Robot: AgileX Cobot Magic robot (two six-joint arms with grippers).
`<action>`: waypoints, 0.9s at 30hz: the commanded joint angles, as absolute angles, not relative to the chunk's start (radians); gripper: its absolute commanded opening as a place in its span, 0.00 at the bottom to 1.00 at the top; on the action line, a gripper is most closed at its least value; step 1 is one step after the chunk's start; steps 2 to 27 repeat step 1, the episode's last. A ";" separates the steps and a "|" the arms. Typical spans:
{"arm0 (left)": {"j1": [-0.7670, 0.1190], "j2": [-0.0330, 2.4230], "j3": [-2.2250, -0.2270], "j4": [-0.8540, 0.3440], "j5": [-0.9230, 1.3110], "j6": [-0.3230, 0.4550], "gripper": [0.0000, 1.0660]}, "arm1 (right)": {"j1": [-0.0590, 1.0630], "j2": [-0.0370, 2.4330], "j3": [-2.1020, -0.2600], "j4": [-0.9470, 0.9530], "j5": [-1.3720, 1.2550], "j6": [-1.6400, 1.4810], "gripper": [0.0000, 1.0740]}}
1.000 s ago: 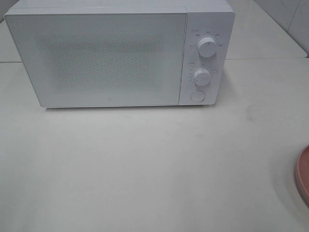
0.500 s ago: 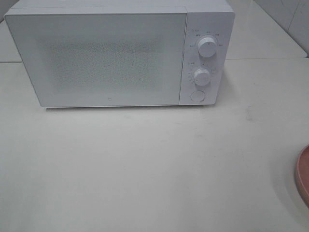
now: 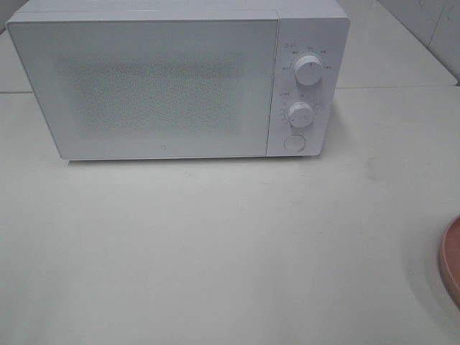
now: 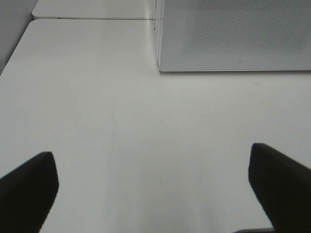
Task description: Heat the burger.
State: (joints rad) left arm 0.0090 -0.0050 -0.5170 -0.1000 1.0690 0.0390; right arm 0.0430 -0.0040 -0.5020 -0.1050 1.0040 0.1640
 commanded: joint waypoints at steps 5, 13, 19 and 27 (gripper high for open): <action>0.010 -0.028 -0.517 -0.104 1.071 0.036 0.95 | 0.037 -0.033 -0.499 -0.110 1.000 0.162 0.70; 0.010 -0.028 -0.517 -0.104 1.071 0.036 0.95 | 0.037 -0.033 -0.499 -0.110 1.000 0.162 0.70; 0.010 -0.028 -0.517 -0.104 1.071 0.036 0.95 | 0.037 -0.033 -0.499 -0.110 1.000 0.162 0.70; 0.010 -0.028 -0.517 -0.104 1.071 0.036 0.95 | 0.037 -0.033 -0.499 -0.110 1.000 0.162 0.70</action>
